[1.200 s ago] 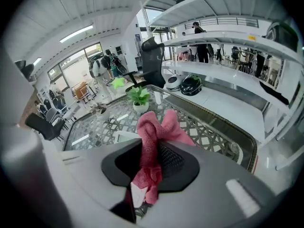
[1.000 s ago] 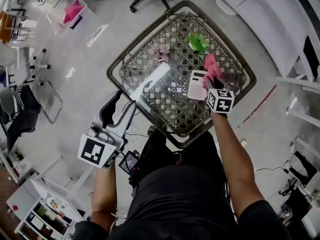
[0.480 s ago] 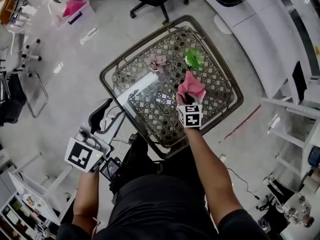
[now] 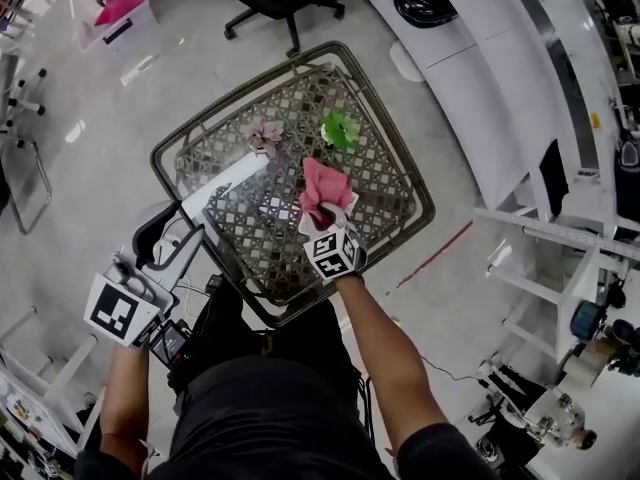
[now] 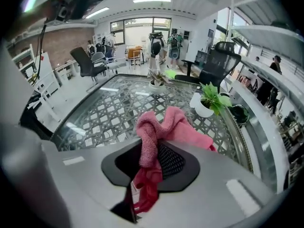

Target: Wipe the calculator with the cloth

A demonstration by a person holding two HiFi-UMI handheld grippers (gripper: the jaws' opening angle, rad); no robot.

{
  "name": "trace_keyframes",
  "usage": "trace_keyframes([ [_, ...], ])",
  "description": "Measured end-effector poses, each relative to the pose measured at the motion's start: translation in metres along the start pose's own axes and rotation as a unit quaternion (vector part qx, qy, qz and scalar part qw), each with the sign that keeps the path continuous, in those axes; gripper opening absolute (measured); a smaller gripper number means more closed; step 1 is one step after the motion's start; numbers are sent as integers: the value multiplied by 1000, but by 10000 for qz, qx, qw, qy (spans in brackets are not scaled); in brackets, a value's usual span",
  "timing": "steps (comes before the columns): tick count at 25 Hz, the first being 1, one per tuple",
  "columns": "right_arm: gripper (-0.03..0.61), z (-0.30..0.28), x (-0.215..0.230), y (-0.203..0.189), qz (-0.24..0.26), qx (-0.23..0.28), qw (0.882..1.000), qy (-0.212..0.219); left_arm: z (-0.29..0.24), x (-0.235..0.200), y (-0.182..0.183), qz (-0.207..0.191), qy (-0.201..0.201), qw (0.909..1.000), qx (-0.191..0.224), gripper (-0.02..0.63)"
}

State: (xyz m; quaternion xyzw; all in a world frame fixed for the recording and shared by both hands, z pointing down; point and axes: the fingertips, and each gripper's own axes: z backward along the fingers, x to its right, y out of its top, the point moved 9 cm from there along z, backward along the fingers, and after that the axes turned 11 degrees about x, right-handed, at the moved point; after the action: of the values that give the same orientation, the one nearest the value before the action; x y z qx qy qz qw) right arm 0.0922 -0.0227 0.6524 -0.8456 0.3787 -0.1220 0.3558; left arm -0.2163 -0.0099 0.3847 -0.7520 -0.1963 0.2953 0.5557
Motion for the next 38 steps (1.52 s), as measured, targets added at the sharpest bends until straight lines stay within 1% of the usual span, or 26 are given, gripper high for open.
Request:
trace_keyframes([
  [5, 74, 11, 0, -9, -42, -10, 10000, -6, -6, 5, 3, -110, -125, 9998, -72, 198],
  [8, 74, 21, 11, -13, 1, -13, 10000, -31, -15, 12, 8, -221, -198, 9995, -109, 198],
  [12, 74, 36, 28, -28, 15, -69, 9998, -203, -28, 21, 6, -236, -295, 9993, -85, 198],
  [15, 74, 44, 39, -40, -98, -116, 9991, -402, -33, 25, 4, -189, -310, 9993, -85, 198],
  [18, 74, 52, 47, -49, -395, -131, 9972, -621, -36, 28, 4, -189, -332, 9992, -127, 198],
  [20, 74, 59, 52, -51, -764, -76, 9939, -787, -39, 30, 5, -198, -358, 9991, -147, 198],
  [23, 74, 66, 60, -54, -1580, 133, 9809, -1127, -42, 32, 5, -198, -372, 9990, -159, 198],
  [25, 74, 67, 61, -56, -1899, 232, 9730, -1288, -43, 33, 5, -198, -367, 9990, -156, 198],
  [32, 74, 63, 50, -49, -2386, 382, 9594, -1457, -39, 30, 3, -289, -354, 9989, -112, 198],
  [35, 74, 58, 46, -45, -2468, 398, 9563, -1517, -35, 30, 3, -201, -314, 9992, -146, 198],
  [38, 74, 54, 42, -40, -2472, 400, 9556, -1553, -31, 28, 2, -186, -280, 9993, -139, 198],
])
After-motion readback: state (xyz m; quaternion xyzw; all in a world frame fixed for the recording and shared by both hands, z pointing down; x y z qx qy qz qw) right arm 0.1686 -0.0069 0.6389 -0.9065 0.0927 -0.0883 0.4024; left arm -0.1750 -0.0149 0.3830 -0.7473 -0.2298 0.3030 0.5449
